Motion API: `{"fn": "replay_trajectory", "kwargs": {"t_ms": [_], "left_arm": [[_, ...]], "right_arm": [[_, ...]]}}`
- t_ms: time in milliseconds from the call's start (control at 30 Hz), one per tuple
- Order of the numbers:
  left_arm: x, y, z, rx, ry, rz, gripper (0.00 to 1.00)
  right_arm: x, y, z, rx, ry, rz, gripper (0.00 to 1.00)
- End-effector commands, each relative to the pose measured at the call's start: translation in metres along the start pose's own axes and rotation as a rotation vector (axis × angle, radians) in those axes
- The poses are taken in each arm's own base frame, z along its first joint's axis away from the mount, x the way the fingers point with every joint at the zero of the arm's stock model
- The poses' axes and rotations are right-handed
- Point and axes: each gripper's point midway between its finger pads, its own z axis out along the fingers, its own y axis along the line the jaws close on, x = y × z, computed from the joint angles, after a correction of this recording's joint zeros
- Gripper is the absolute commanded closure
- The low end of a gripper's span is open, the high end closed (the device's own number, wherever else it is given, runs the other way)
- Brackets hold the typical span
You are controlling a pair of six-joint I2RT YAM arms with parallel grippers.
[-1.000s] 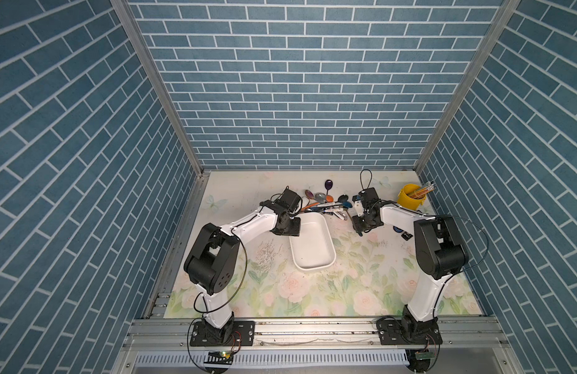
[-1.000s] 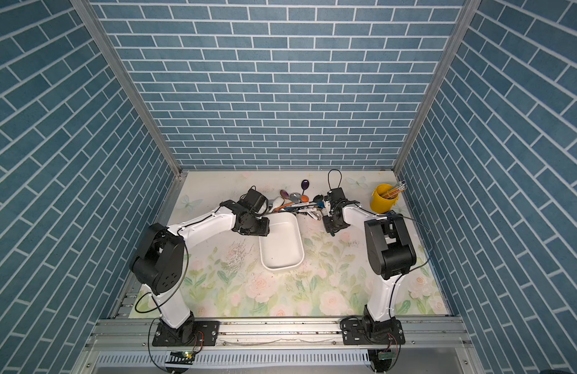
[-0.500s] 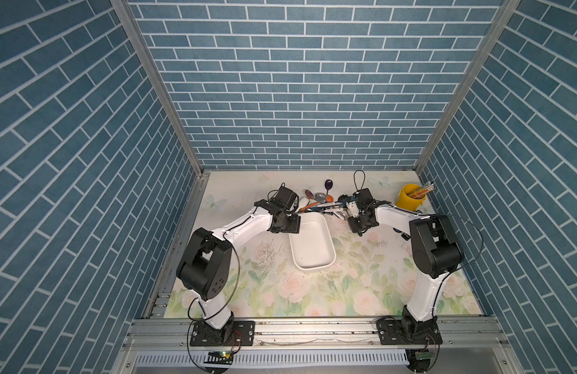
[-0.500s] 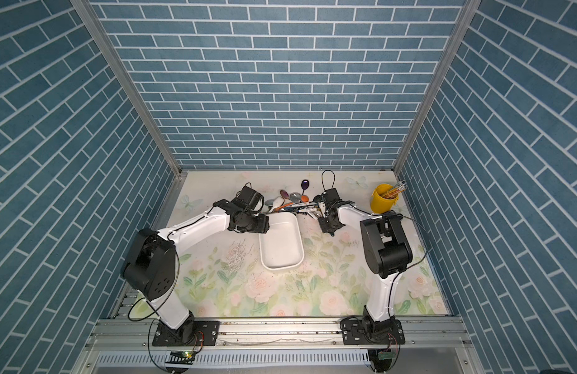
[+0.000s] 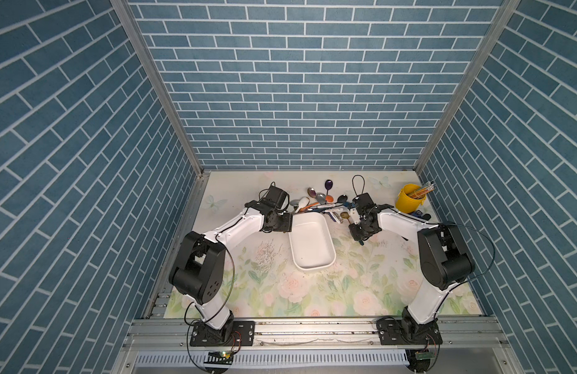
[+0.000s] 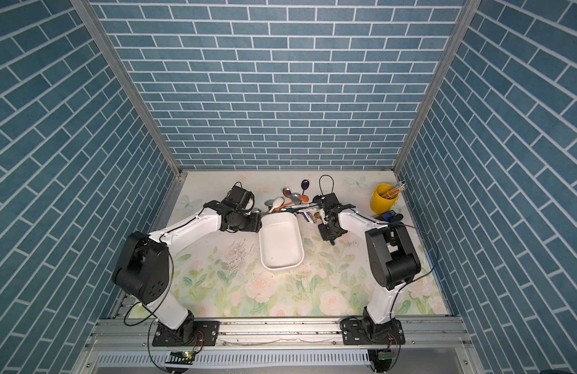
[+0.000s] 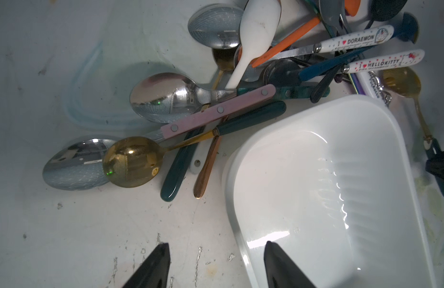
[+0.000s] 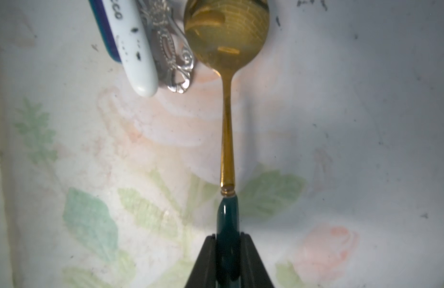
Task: Put the spoon into the storage box
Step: Pick up the spoon from the center of the board, then place the spoon in the storage box.
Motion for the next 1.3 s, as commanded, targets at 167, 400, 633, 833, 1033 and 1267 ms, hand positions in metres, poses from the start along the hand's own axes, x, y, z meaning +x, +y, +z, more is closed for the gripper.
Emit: {"fn": "replay_trajectory", "kwargs": {"t_ms": [167, 400, 633, 833, 1033, 1267], "left_arm": [[0.014, 0.001, 0.001, 0.026, 0.024, 0.004, 0.36], [0.025, 0.001, 0.004, 0.055, 0.033, -0.01, 0.41], [0.03, -0.011, 0.007, 0.135, 0.026, -0.061, 0.46], [0.031, -0.02, 0.009, 0.187, 0.015, -0.186, 0.53], [0.025, -0.038, 0.011, 0.22, -0.003, -0.28, 0.56], [0.027, -0.039, 0.007, 0.218, -0.019, -0.326, 0.56]], "right_arm": [[0.039, 0.016, -0.022, -0.089, 0.141, 0.069, 0.83], [0.033, 0.012, -0.056, -0.062, 0.061, 0.117, 0.85], [0.004, 0.059, -0.099, -0.116, -0.074, 0.086, 0.86], [-0.019, 0.114, -0.111, -0.213, -0.165, 0.095, 0.87], [-0.025, 0.151, -0.096, -0.276, -0.175, 0.069, 0.87], [-0.005, 0.167, -0.068, -0.294, -0.085, 0.067, 0.88]]}}
